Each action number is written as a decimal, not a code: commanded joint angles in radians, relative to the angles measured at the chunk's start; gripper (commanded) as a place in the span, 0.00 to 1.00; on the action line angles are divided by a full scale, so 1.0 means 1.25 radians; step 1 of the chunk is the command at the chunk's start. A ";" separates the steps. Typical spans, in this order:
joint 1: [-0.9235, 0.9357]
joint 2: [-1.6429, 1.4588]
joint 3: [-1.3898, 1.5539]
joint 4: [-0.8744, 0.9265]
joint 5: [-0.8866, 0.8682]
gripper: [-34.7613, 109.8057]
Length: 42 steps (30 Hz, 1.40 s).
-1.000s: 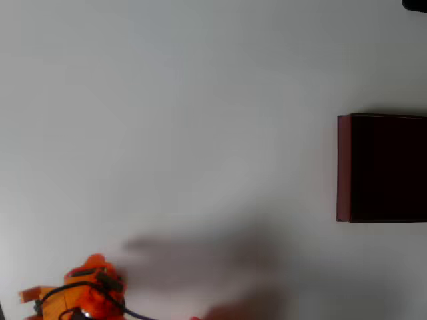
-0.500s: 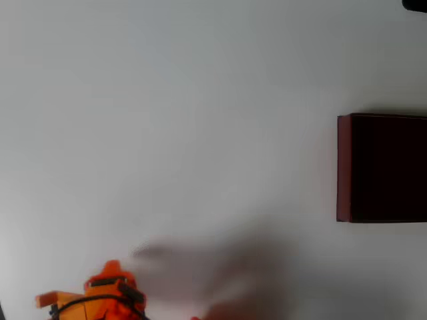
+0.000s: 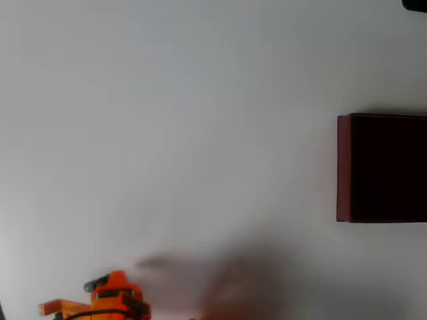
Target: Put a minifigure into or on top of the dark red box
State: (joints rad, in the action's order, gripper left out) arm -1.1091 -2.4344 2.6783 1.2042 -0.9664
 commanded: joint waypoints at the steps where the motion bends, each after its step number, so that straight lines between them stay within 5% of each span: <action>1: 0.002 0.047 -0.022 -0.016 0.000 0.41; 42: -0.029 0.265 -0.126 -0.052 0.002 0.39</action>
State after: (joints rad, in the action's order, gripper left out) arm -1.1275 -2.1000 2.5648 1.1336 -0.9541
